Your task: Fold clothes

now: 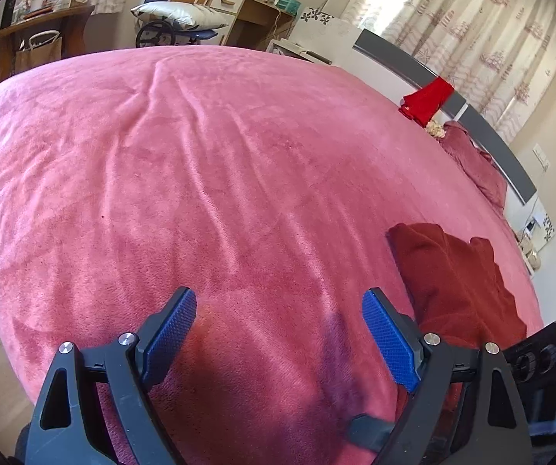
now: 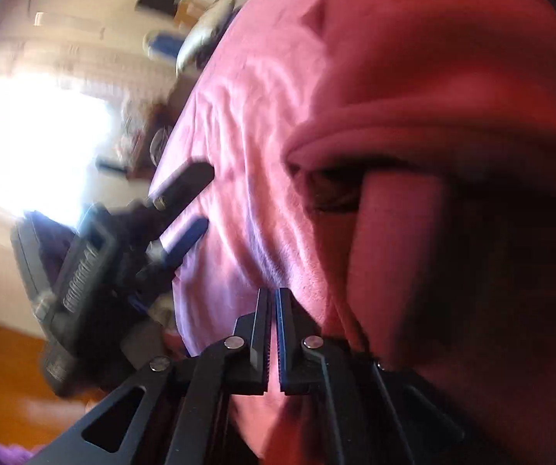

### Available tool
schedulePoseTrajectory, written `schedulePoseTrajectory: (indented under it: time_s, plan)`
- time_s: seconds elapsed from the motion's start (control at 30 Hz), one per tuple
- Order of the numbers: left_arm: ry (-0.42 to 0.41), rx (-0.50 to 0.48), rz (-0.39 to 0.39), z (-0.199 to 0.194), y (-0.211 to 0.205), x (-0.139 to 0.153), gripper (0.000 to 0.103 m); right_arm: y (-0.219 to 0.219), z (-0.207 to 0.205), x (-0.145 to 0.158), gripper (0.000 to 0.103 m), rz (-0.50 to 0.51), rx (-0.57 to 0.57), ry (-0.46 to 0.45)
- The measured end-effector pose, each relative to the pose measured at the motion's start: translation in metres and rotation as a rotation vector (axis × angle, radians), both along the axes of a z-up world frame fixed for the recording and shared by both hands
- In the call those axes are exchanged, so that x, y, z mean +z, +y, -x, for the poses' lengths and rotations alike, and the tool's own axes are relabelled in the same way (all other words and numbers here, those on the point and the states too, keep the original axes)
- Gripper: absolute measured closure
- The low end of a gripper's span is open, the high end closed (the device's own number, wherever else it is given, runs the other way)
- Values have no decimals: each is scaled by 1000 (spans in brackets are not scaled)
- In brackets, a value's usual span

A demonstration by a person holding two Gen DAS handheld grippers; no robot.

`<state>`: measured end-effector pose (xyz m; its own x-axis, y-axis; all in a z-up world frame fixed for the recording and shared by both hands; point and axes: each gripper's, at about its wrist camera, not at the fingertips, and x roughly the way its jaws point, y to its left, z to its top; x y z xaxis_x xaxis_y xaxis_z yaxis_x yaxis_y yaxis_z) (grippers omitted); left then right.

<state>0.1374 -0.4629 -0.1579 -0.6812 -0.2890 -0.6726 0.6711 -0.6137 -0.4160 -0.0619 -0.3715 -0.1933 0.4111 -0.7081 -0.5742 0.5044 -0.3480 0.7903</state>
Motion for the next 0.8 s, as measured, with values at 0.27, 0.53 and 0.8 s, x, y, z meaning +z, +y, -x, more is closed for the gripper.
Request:
schedulePoseTrajectory:
  time_s: [0.27,0.53,0.8]
  plan:
    - [0,4,-4,0,-2,-1,13,8,36,33,78,-37,-168,180]
    - [-8,3,1,2,-1,-1,13,-4,37,37,78,-47,-330,301]
    - [6,22,-13,3,-3,-2,13,-14,25,25,70,68,-110,228]
